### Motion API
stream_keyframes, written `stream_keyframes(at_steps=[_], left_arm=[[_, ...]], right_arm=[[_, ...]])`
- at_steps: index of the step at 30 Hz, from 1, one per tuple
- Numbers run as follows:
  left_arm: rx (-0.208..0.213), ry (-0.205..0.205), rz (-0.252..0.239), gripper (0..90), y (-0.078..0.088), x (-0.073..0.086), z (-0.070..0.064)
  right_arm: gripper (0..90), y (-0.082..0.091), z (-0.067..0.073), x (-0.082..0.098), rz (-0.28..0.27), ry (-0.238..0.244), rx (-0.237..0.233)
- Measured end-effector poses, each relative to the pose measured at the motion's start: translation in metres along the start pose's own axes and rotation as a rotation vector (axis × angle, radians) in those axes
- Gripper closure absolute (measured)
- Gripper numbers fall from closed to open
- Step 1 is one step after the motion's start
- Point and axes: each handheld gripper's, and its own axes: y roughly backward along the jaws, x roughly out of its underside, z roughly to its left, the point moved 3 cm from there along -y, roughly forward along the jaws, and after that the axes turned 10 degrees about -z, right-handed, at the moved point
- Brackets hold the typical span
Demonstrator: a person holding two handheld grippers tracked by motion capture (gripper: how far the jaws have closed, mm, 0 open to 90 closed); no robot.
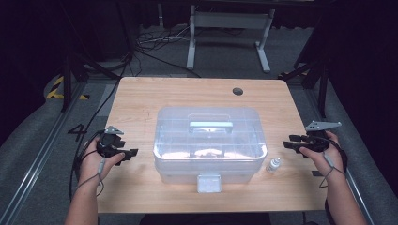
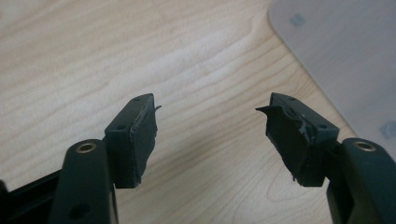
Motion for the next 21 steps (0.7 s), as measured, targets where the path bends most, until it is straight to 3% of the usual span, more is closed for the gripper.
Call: stream_keyframes(at_steps=[4, 9, 11, 15, 21], left_arm=[[0.012, -0.006, -0.012, 29.4, 0.002, -0.001, 0.000], [0.017, 0.003, 0.018, 33.5, 0.004, -0.003, -0.002], [0.026, -0.027, 0.026, 34.7, 0.008, -0.006, -0.004], [0.042, -0.046, 0.017, 35.1, 0.016, -0.012, -0.010], [0.042, -0.026, 0.007, 35.1, 0.022, -0.016, -0.011]], right_arm=[[49.5, 0.002, 0.002, -0.003, -0.007, 0.025, -0.006], [47.0, 0.005, 0.002, -0.004, -0.001, -0.001, 0.000], [47.3, 0.007, 0.003, -0.005, -0.001, -0.001, -0.006], [47.5, 0.008, 0.004, -0.006, -0.004, 0.013, -0.009], [48.6, 0.010, 0.008, -0.009, -0.008, 0.011, -0.019]])
